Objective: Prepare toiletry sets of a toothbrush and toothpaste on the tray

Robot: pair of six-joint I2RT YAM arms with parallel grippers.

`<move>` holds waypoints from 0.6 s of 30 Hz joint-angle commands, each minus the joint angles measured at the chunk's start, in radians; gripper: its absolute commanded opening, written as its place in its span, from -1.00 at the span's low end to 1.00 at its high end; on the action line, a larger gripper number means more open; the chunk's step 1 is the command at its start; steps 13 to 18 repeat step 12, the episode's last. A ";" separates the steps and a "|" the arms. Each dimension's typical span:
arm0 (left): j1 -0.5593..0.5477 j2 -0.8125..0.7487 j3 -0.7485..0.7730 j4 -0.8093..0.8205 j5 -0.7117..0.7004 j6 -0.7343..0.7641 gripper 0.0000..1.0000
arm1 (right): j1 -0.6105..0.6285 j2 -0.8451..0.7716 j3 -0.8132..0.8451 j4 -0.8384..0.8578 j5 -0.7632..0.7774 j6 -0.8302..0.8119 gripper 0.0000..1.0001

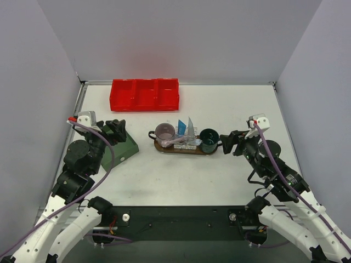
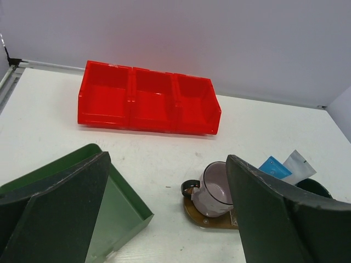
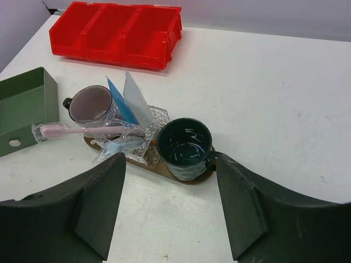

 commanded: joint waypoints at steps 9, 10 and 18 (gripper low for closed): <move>0.003 0.001 -0.002 0.016 -0.076 0.021 0.95 | -0.006 -0.008 -0.003 0.028 0.028 -0.011 0.24; 0.003 0.001 0.001 0.016 -0.074 0.023 0.95 | -0.006 -0.007 -0.001 0.028 0.028 -0.011 0.24; 0.003 0.005 0.004 0.010 -0.068 0.023 0.95 | -0.006 -0.007 -0.003 0.028 0.028 -0.013 0.24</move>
